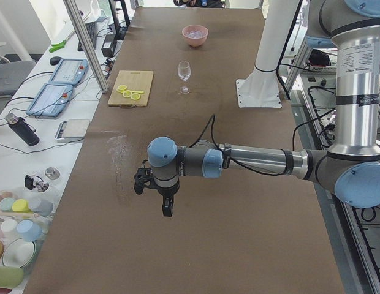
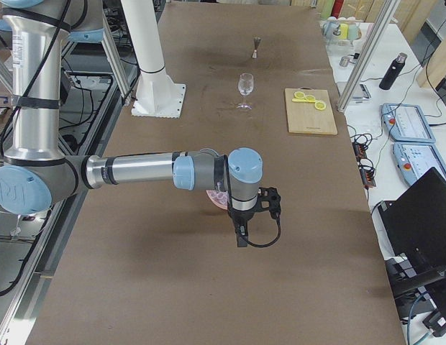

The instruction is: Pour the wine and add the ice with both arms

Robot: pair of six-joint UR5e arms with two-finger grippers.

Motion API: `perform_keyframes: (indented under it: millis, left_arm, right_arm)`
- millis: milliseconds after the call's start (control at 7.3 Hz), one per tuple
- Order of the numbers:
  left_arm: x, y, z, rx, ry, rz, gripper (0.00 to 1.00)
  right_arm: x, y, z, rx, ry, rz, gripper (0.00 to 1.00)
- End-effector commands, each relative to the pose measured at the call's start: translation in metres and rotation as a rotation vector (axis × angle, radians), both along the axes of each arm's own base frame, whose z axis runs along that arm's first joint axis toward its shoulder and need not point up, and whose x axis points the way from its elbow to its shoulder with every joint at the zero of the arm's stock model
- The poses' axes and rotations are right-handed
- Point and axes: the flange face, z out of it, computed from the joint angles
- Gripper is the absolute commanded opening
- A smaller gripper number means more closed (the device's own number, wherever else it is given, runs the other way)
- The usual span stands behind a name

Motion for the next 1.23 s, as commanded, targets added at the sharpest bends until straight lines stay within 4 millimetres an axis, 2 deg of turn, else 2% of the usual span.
perform_keyframes:
  millis: [0, 1096]
  left_arm:
    - [0.0001, -0.0007, -0.0006, 0.001, 0.0, 0.0, 0.99]
    - [0.0009, 0.0007, 0.0007, -0.002, 0.001, 0.002, 0.99]
  right_arm:
    - [-0.0001, 0.0004, -0.0005, 0.001, -0.001, 0.0, 1.0]
    - [-0.0029, 0.0035, -0.0077, 0.011, -0.037, -0.001, 1.0]
